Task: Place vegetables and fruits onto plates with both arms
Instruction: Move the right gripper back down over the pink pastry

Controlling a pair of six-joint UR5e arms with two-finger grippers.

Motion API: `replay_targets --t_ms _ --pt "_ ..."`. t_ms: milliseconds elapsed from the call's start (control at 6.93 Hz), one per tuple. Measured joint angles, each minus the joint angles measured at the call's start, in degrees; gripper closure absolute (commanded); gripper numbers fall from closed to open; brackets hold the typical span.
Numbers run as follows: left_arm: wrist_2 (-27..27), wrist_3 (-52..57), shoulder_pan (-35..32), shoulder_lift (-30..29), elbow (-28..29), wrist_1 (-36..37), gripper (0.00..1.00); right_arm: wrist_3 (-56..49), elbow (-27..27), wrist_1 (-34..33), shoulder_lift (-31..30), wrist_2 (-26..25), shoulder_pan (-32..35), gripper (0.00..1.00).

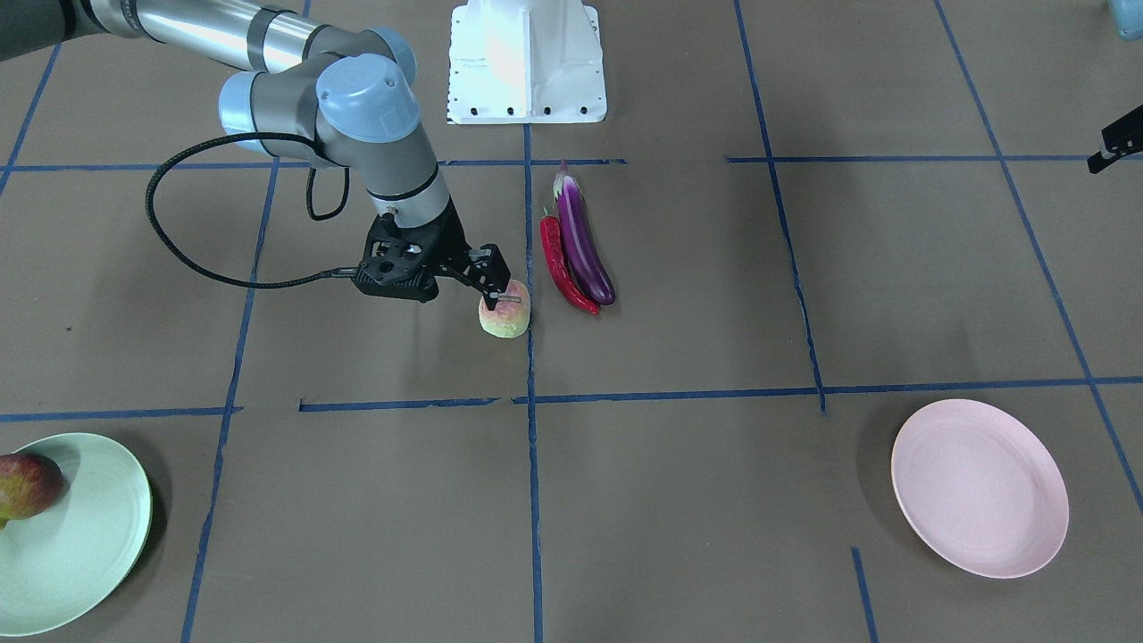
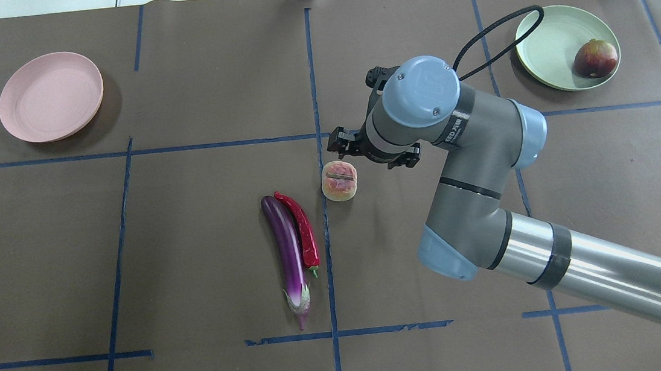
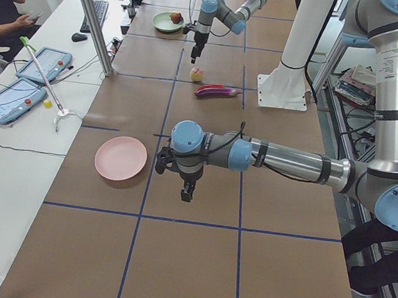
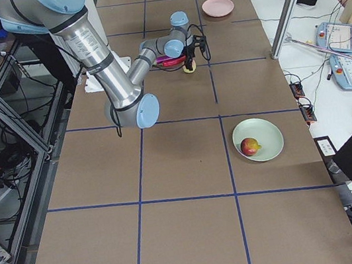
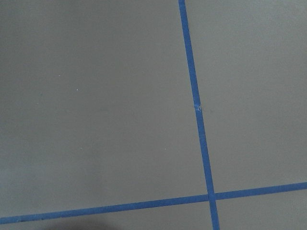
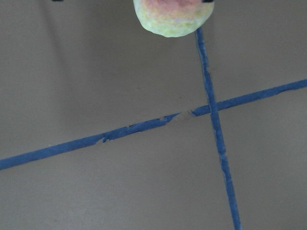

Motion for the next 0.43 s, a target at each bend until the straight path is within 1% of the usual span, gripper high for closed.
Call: replay_targets --t_ms 144,433 --pt "-0.22 0.00 0.00 0.00 -0.03 0.00 0.00 0.06 -1.41 -2.29 2.19 -0.57 -1.12 0.00" --pt "-1.38 0.00 0.00 0.00 0.00 0.00 0.00 0.14 -3.19 -3.91 3.82 -1.15 -2.70 0.00"
